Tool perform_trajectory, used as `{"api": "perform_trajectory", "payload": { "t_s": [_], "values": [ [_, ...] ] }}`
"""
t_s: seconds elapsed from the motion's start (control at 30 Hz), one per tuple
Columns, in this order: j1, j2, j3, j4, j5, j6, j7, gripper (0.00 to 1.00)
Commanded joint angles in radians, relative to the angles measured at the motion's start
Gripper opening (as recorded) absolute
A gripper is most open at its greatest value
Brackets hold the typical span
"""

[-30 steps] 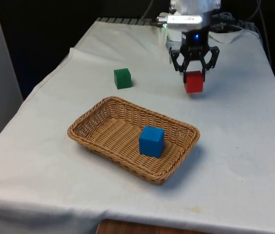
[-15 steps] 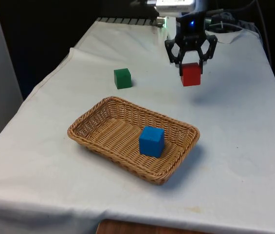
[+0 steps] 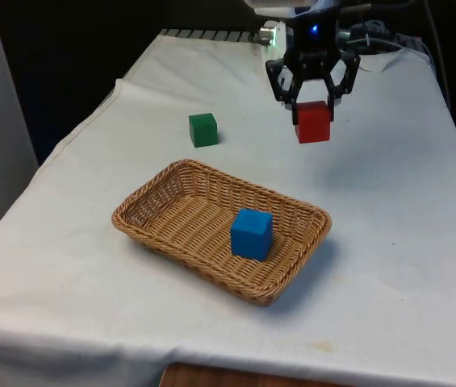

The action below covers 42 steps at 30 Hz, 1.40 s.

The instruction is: Pick up exactly two blocks and place them into the basket.

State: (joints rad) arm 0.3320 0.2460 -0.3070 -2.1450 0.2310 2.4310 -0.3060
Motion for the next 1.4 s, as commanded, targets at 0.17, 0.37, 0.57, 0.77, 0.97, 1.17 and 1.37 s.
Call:
{"api": "perform_trajectory", "payload": {
  "t_s": [0.17,0.37,0.57,0.77,0.97,1.17,1.37],
  "values": [
    [-0.012,0.044,-0.007,0.083,0.011,-0.047,-0.016,0.03],
    [-0.012,0.085,-0.021,0.151,0.002,-0.071,-0.012,0.03],
    [-0.025,0.153,-0.033,0.256,0.008,-0.118,-0.023,0.03],
    [-0.034,0.210,-0.049,0.336,0.013,-0.144,-0.034,0.03],
    [-0.031,0.244,-0.068,0.375,0.018,-0.141,-0.041,0.03],
    [-0.049,0.301,-0.086,0.442,0.026,-0.153,-0.057,0.03],
    [-0.059,0.340,-0.103,0.470,0.035,-0.144,-0.069,0.03]
  ]
}}
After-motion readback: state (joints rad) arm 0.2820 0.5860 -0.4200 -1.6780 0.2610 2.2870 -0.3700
